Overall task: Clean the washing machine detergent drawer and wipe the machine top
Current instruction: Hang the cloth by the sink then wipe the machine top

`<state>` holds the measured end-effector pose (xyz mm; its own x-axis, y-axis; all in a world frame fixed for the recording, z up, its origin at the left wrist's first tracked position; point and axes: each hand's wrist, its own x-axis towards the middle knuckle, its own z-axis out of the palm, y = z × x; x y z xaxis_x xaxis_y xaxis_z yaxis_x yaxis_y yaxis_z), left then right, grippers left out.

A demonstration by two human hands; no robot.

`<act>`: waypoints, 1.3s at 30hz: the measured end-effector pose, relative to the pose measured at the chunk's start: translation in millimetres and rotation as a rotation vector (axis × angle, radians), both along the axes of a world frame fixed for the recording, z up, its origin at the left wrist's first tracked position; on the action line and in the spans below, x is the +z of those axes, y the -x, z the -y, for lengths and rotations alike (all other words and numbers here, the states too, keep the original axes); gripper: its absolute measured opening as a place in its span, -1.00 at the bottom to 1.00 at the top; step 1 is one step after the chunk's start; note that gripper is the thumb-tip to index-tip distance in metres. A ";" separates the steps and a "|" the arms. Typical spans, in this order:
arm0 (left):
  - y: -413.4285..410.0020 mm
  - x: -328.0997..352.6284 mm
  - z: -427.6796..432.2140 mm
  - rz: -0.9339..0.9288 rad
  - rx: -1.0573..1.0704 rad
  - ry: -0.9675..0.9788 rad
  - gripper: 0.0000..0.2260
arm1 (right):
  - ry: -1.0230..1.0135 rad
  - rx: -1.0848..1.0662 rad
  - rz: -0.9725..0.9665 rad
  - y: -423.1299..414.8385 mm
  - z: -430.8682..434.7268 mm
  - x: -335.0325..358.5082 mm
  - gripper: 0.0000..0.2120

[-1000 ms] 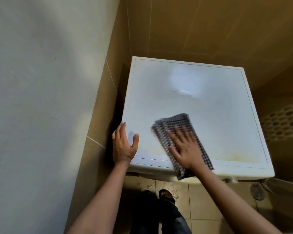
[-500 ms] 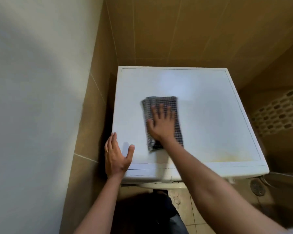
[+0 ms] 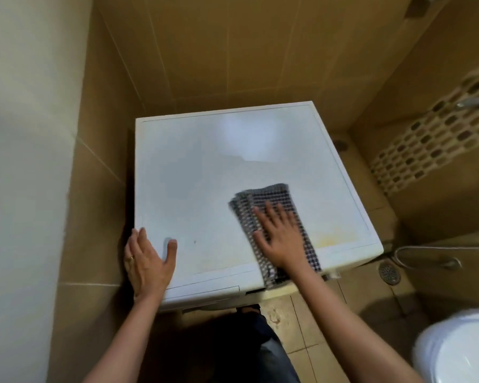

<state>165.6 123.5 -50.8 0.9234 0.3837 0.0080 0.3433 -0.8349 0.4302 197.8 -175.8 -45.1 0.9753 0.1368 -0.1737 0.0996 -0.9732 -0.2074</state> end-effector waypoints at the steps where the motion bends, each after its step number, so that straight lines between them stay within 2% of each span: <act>1: -7.9 1.5 0.6 -0.002 -0.018 -0.006 -0.18 | 0.022 -0.084 0.000 -4.3 24.8 0.9 -0.44; 6: -61.7 0.0 -4.2 0.022 -0.180 -0.028 -0.20 | 0.056 -0.496 0.007 -43.4 122.7 4.2 -0.34; 8: -76.1 -5.2 -10.4 0.021 -0.202 -0.032 -0.21 | 0.034 -0.597 0.002 -71.1 127.1 1.3 -0.30; 11: -88.0 -10.0 -19.1 0.008 -0.206 -0.045 -0.24 | 0.023 -0.640 0.002 -116.6 98.9 0.8 -0.27; 13: -90.8 -11.7 -23.7 0.024 -0.208 -0.050 -0.26 | -0.006 -0.558 -0.005 -146.5 62.6 0.4 -0.27; 16: -90.1 -15.5 -31.0 0.081 -0.227 0.003 -0.22 | -0.033 -0.289 -0.010 -171.8 -15.0 -1.0 -0.33; 21: -92.7 -11.6 -37.2 0.185 -0.196 0.151 -0.25 | -0.103 0.126 0.017 -125.8 -133.2 -8.4 -0.34; 24: -94.0 -10.0 -37.4 0.195 -0.196 0.180 -0.26 | -0.114 0.236 0.065 -86.3 -143.5 -14.3 -0.38; 27: -94.3 -13.4 -36.5 0.168 -0.176 0.139 -0.27 | -0.109 0.277 0.108 -70.1 -106.1 -15.8 -0.40; 29: -96.3 -14.2 -33.0 0.154 -0.140 0.074 -0.34 | -0.092 0.195 0.115 -75.8 -68.4 -16.3 -0.40; 32: -111.1 -9.9 -30.8 0.158 -0.090 0.006 -0.44 | -0.069 -0.069 0.093 -110.1 -16.1 -11.9 -0.37; 36: -150.2 -5.1 -38.0 0.170 -0.090 0.093 -0.39 | -0.025 -0.328 0.066 -190.4 13.9 -9.4 -0.32; 39: -173.3 -4.0 -40.8 0.151 -0.121 0.175 -0.34 | -0.028 -0.389 0.051 -245.5 -6.6 -8.9 -0.33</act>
<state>338.9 164.3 -54.9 0.9560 0.2785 0.0924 0.1666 -0.7744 0.6103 443.2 -169.2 -54.1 0.9626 -0.2404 -0.1248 -0.2643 -0.9343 -0.2392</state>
